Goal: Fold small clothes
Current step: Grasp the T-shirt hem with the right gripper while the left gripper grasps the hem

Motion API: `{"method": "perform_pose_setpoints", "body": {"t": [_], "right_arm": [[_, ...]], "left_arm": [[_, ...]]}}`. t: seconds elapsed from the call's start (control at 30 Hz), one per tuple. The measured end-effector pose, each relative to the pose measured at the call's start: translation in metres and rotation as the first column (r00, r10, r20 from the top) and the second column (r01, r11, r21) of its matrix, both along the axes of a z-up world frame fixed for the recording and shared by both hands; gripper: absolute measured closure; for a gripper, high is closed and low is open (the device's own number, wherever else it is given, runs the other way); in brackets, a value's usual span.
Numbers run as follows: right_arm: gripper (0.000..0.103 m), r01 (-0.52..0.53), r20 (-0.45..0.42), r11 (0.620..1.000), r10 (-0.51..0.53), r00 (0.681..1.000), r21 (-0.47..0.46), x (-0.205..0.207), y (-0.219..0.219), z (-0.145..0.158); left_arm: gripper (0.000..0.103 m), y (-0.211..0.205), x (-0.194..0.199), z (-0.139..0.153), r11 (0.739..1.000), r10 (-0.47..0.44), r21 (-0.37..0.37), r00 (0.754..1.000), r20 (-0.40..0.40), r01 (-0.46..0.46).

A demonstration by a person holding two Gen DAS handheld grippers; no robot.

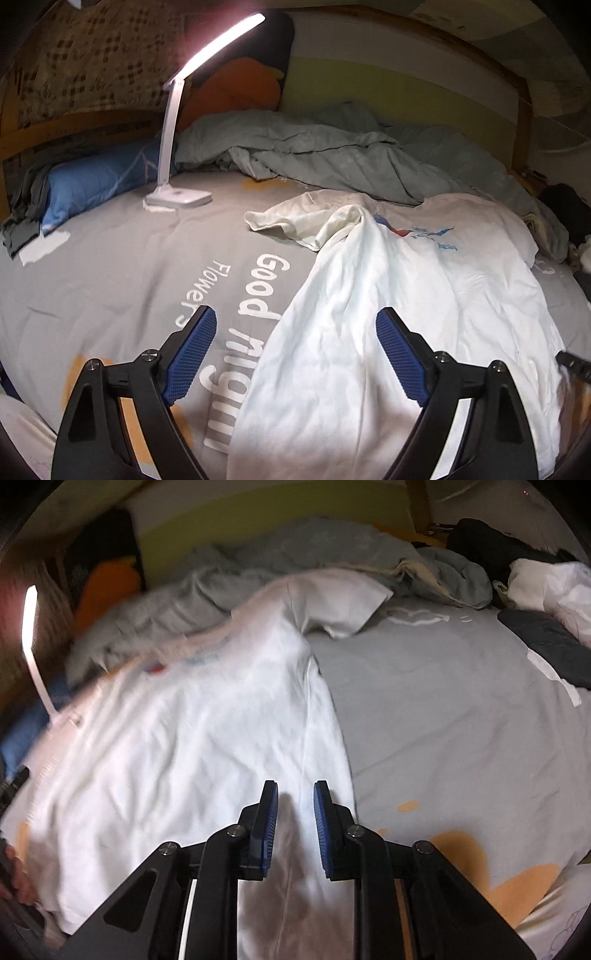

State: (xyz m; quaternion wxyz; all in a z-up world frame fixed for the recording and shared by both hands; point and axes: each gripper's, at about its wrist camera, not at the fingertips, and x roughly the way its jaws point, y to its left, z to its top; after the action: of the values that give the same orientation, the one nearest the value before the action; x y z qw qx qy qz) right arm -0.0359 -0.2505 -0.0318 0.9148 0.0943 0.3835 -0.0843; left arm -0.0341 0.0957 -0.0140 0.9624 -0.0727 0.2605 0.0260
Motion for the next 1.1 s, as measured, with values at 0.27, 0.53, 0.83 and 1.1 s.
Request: {"method": "perform_pose_setpoints", "body": {"t": [0.27,0.53,0.83,1.1], "right_arm": [[0.100,0.083,-0.006,0.994,-0.082,0.997,0.070,0.003,-0.016,-0.009],[0.102,0.263,0.288,0.965,-0.245,0.926,-0.025,-0.047,-0.015,0.046],[0.102,0.492,-0.013,0.869,-0.493,0.870,-0.055,-0.032,-0.067,0.008],[0.067,0.278,0.179,0.960,-0.272,0.945,-0.012,-0.006,-0.064,0.086]], "left_arm": [[0.015,-0.003,-0.003,0.001,1.000,-0.011,-0.005,1.000,0.011,0.011],[0.013,-0.005,-0.016,0.018,0.999,-0.026,0.021,0.996,0.086,0.024],[0.012,0.005,0.006,0.004,0.998,0.024,0.054,0.998,-0.060,-0.021],[0.012,0.029,0.081,0.030,0.943,-0.247,-0.272,0.953,-0.176,0.194]]}}
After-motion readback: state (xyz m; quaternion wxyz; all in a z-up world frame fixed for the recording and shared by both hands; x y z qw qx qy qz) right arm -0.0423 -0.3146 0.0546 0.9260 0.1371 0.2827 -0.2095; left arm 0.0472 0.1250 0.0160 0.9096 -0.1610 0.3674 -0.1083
